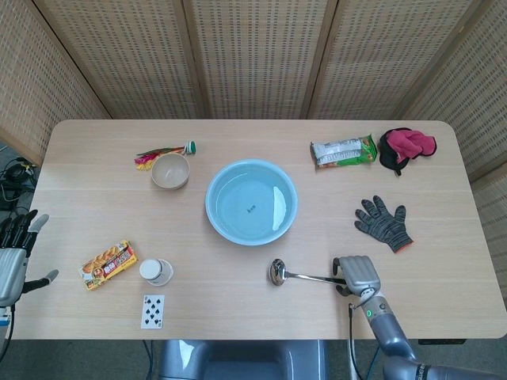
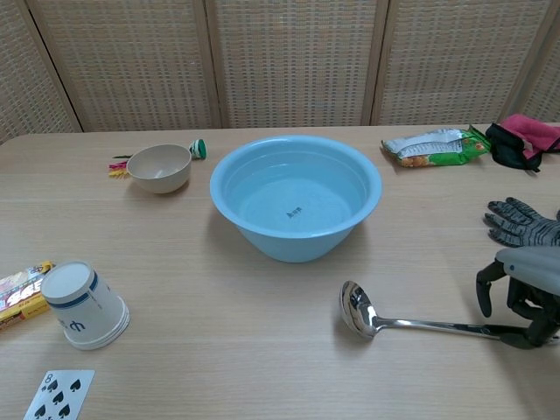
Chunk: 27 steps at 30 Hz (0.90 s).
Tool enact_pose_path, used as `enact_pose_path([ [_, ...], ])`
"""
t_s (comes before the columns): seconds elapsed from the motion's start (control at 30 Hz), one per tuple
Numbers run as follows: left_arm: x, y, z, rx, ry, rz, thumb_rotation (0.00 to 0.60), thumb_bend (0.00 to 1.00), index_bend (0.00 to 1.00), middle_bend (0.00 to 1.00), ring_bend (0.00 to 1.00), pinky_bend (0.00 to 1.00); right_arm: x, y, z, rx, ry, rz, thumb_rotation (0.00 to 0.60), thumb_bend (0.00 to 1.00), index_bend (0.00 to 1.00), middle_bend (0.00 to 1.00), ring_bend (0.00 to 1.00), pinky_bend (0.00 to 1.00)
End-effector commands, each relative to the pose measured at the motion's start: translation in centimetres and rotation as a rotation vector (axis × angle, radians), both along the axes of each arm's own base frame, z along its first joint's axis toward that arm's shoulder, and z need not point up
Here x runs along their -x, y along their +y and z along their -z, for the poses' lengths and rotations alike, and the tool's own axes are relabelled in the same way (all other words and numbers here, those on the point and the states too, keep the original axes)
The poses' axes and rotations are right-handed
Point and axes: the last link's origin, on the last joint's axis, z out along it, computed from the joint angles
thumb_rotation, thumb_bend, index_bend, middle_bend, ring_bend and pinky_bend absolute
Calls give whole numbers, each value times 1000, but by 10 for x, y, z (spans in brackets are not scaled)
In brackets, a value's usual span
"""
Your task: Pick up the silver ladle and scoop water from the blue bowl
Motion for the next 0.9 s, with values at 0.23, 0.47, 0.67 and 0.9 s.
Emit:
enact_pose_path([
  [0.23,0,0,-1,-2,-2,-1,600,0,0,0,0,0,4,-2,6,9,13,26,600,500,510,979,1000,1000],
  [0.47,0,0,-1,4,-13,-6,600,0,0,0,0,0,5,-2,10,-7,-13,44,600,504,512,979,1000,1000],
  [0.67,1,1,-1,8,-11,-8,600,0,0,0,0,0,5,0,13,-10,-13,29,600,510,516,980,1000,1000],
  [0.9,1,1,-1,8,-9,-8,600,0,0,0,0,0,10,0,14,-5,-4,29,600,517,523,981,1000,1000],
])
